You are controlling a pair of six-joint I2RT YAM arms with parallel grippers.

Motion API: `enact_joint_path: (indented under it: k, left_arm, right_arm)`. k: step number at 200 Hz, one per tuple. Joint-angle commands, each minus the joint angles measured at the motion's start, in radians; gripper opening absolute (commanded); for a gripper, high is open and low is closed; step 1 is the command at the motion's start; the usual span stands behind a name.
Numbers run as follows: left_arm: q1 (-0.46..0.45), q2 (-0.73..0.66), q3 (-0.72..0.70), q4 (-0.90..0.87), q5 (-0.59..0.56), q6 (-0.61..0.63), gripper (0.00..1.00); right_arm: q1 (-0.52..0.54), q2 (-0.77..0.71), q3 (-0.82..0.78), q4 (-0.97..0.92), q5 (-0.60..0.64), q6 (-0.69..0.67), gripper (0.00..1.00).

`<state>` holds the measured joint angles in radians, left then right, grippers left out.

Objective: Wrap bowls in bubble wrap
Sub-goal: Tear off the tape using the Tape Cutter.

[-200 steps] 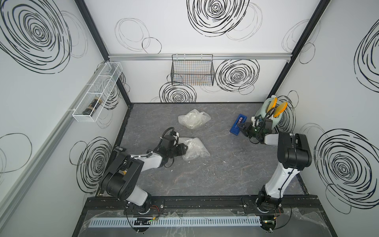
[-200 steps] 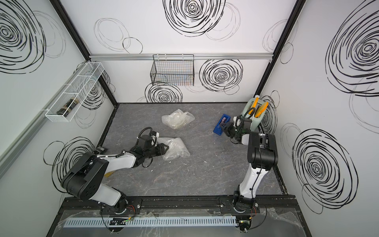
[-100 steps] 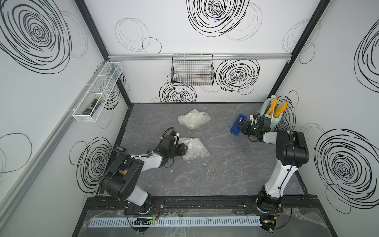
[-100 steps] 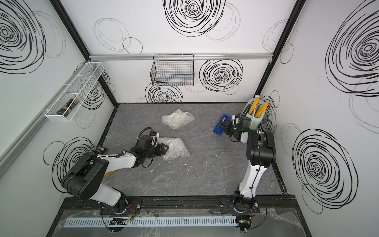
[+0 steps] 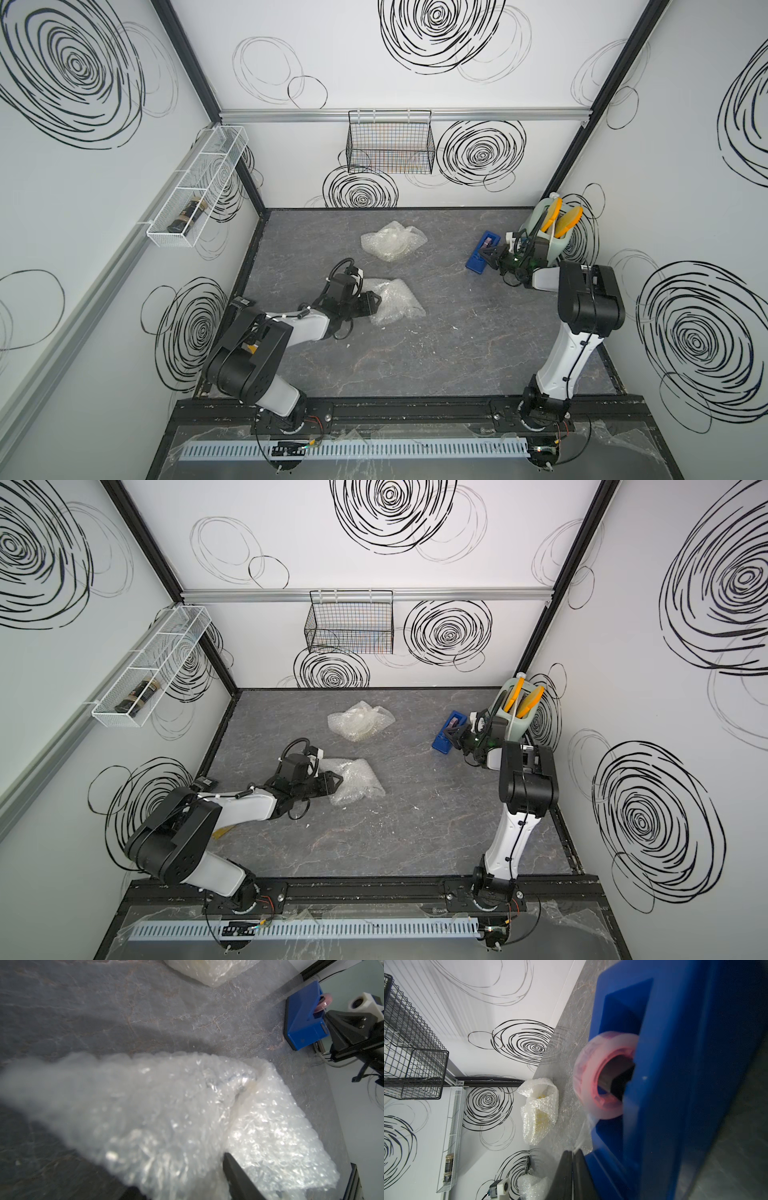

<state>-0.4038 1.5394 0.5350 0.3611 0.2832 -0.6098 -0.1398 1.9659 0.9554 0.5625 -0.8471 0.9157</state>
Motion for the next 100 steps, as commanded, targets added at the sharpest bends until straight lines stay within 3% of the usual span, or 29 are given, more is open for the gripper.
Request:
enact_joint_path:
  k: [1,100]
  left_arm:
    - [-0.006,0.008,0.002,-0.002,-0.009,0.012,0.52]
    - [-0.007,0.002,0.002,-0.007,-0.008,0.013,0.52]
  right_arm:
    - [0.003,0.006,-0.018,0.055,-0.052,0.044,0.03]
    - [0.032,-0.135,-0.081,0.072,-0.076,0.068,0.00]
